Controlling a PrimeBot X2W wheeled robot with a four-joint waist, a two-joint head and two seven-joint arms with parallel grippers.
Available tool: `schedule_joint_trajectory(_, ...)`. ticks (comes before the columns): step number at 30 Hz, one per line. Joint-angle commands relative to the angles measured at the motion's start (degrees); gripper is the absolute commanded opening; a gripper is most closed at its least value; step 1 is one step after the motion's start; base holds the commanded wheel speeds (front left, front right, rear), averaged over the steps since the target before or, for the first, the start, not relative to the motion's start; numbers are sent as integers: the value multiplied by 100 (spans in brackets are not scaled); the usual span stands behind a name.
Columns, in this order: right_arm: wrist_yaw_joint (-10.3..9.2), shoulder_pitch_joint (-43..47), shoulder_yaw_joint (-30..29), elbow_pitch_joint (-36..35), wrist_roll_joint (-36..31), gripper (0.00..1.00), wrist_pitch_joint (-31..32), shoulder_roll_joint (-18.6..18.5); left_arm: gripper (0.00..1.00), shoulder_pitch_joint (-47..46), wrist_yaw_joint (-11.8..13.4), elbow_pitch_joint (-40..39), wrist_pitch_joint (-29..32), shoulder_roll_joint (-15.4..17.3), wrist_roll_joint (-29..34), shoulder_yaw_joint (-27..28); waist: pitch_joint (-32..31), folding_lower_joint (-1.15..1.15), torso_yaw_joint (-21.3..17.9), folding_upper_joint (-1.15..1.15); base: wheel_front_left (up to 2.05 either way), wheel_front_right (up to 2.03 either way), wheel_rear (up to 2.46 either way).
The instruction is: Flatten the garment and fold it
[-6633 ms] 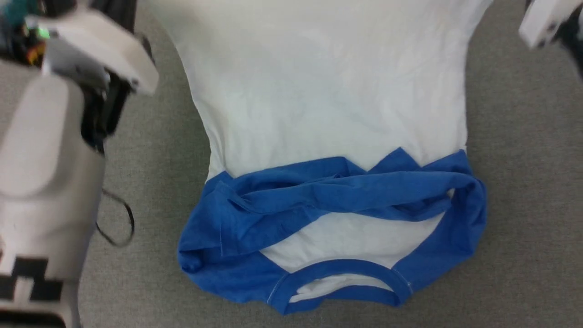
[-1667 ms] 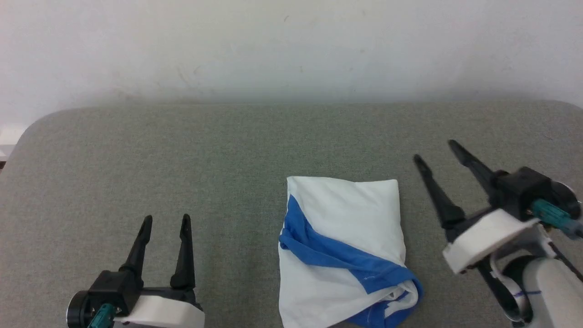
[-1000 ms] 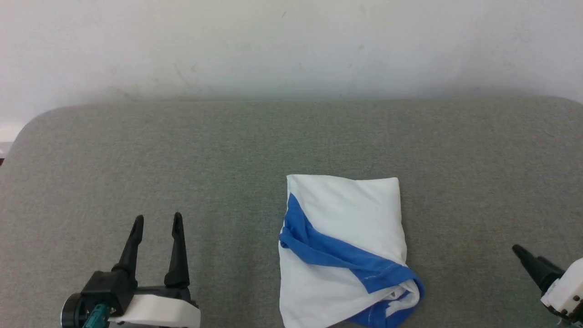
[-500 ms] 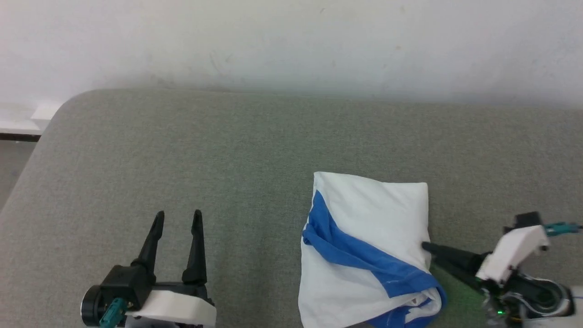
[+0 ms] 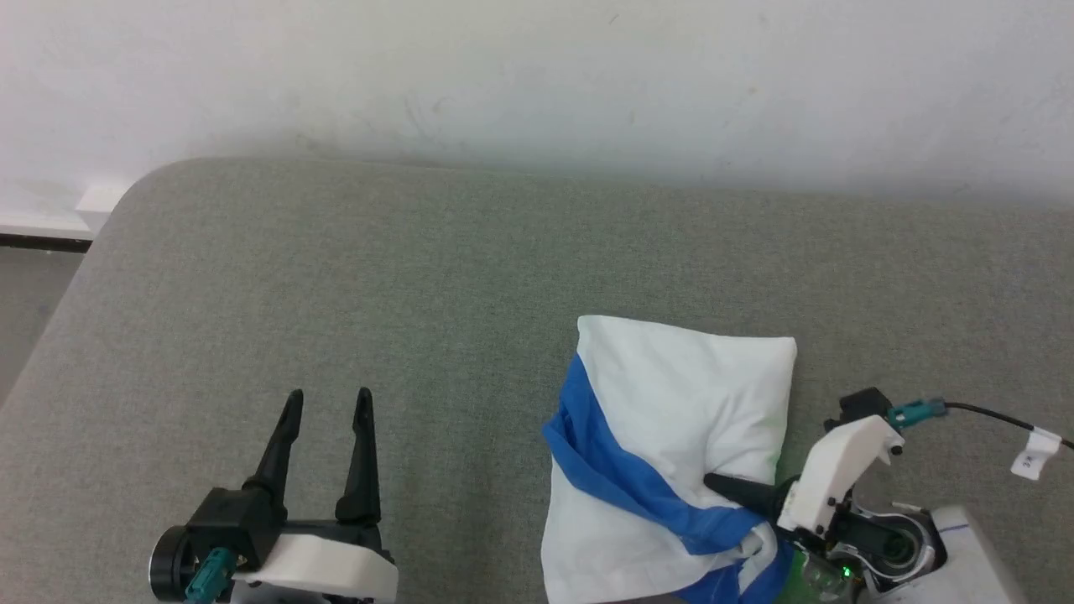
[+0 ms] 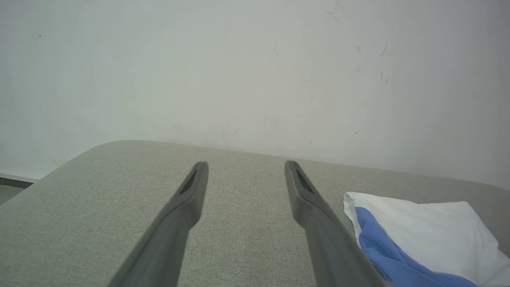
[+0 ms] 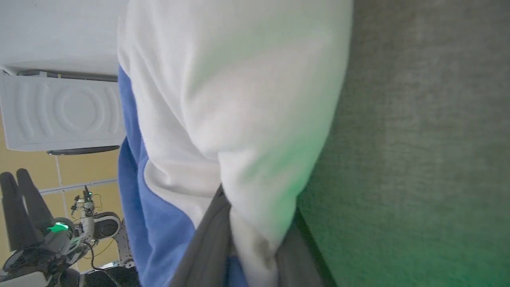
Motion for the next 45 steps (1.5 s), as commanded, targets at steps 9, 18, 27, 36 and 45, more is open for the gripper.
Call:
schedule_joint_trajectory(9, -11, 35, 1563, -1099, -1720, 0, -331, -1065, 100, 28, -46, 27, -27, -7, 99, 84, -217, 0, -319, 0, 0, 0, 0)
schedule_joint_trajectory(18, -11, 205, 1785, -1835, -3044, 0, 249, -2343, 100, 35, -74, -117, -27, -54, 89, 114, 18, 0, -1000, 0, 0, 0, 0)
schedule_joint_trajectory(27, -11, 170, 823, -1751, -3482, 0, 183, -3187, 100, -496, -215, -310, -27, 10, 274, 6, 930, 0, -1608, 0, 0, 0, 0)
schedule_joint_trajectory(36, -11, -215, -381, -1000, -3972, 29, -845, -3393, 100, -1225, -409, -340, -27, 71, 381, -104, 1787, 0, -1565, 0, 0, 0, 0)
schedule_joint_trajectory(45, -11, -275, -1410, -44, -4726, 100, -1970, -2969, 100, -1341, -416, -174, -27, 33, 426, 16, 1699, 0, -1368, 0, 0, 0, 0)
